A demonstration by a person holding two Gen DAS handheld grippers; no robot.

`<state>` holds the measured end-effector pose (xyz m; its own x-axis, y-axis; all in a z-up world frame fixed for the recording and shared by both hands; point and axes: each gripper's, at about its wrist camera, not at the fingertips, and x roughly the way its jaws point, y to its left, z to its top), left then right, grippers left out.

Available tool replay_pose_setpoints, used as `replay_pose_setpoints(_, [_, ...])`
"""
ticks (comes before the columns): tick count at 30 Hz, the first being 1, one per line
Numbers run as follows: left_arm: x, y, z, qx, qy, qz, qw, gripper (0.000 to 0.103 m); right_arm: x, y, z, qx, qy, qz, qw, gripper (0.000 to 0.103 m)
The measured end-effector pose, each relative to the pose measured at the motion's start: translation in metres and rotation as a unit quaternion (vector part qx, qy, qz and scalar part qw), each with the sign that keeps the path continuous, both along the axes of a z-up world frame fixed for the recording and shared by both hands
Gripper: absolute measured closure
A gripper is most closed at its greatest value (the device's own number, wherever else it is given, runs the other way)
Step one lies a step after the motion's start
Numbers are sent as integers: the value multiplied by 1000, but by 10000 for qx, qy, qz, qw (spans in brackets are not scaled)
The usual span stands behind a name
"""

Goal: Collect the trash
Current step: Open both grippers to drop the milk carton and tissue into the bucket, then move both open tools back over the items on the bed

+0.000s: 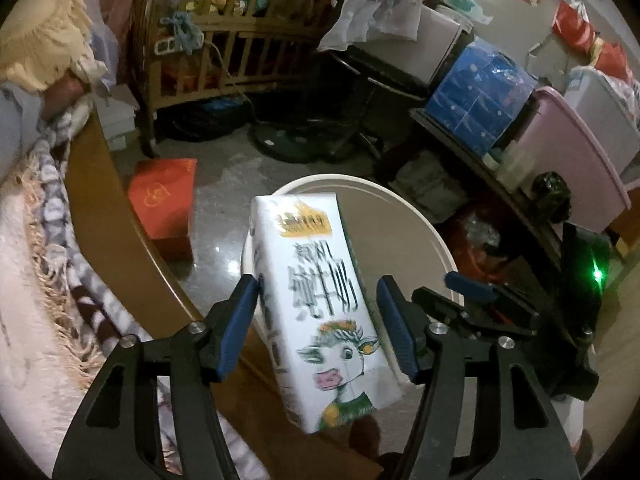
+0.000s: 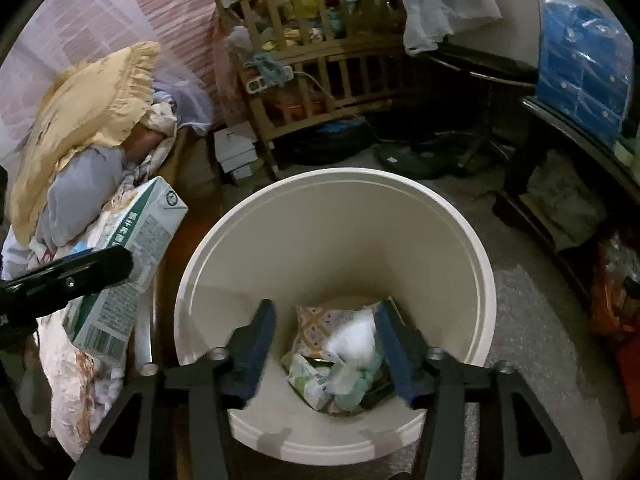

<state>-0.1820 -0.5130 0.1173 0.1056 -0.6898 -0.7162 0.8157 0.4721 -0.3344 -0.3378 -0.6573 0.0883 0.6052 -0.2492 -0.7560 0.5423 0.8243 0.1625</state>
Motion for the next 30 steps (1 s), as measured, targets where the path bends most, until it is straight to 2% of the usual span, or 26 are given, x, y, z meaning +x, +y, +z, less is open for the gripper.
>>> replay_pose_setpoints(4, [6, 6, -1, -32, 121, 59, 9999, 36, 2, 1, 3, 113, -105, 51, 9999, 36])
replay_pose_setpoints(12, [20, 48, 2, 56, 34, 451, 9990, 36, 17, 19, 0, 138, -93, 366, 9992, 36])
replay_pose_setpoints(21, [35, 117, 1, 508, -630, 1181, 9897, 36, 37, 61, -7, 102, -72, 1063, 9943, 36])
replay_pose_setpoints(30, [55, 188, -3, 790, -982, 1707, 9772, 36, 66, 118, 0, 199, -313, 1785, 9832, 35])
